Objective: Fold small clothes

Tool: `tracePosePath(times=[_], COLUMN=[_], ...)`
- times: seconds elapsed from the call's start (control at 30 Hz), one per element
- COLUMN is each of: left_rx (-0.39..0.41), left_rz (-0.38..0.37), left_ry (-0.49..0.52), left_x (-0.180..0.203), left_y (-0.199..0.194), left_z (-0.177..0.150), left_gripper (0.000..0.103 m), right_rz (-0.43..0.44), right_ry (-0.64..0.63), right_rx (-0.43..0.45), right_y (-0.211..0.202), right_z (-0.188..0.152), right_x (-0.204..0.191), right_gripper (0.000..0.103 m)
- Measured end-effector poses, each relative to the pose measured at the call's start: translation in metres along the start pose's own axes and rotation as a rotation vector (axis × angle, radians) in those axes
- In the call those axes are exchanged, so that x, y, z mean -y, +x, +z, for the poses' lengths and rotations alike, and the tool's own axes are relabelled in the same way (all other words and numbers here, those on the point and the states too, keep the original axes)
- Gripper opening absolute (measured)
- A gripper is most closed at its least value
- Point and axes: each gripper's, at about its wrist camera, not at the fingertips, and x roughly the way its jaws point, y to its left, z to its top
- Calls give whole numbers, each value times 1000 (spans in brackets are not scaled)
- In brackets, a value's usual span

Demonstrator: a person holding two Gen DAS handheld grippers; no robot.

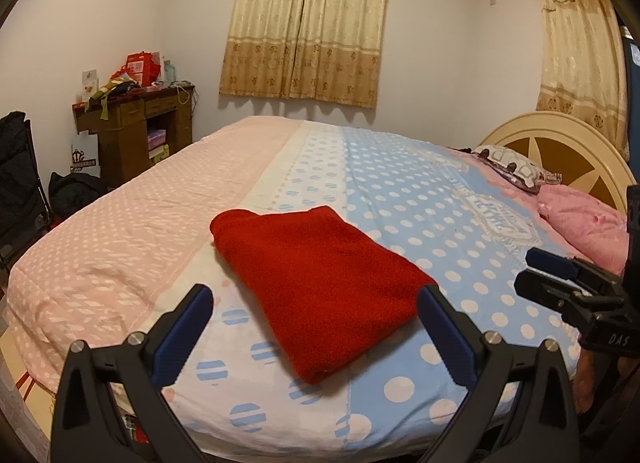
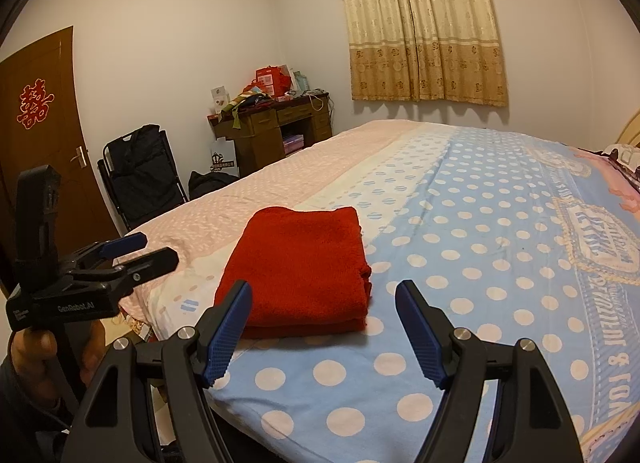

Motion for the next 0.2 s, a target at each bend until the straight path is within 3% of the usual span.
tracePosePath(times=[0.2], left_rx=[15], left_rz=[2], left_ry=[16], left_x=[4], left_y=[-2], left_z=[-2], left_gripper=[103], right_rz=[3], right_ry=[6], right_rx=[-6], right_y=[2], right_z=[-3], right_x=[-1], right_gripper=[75])
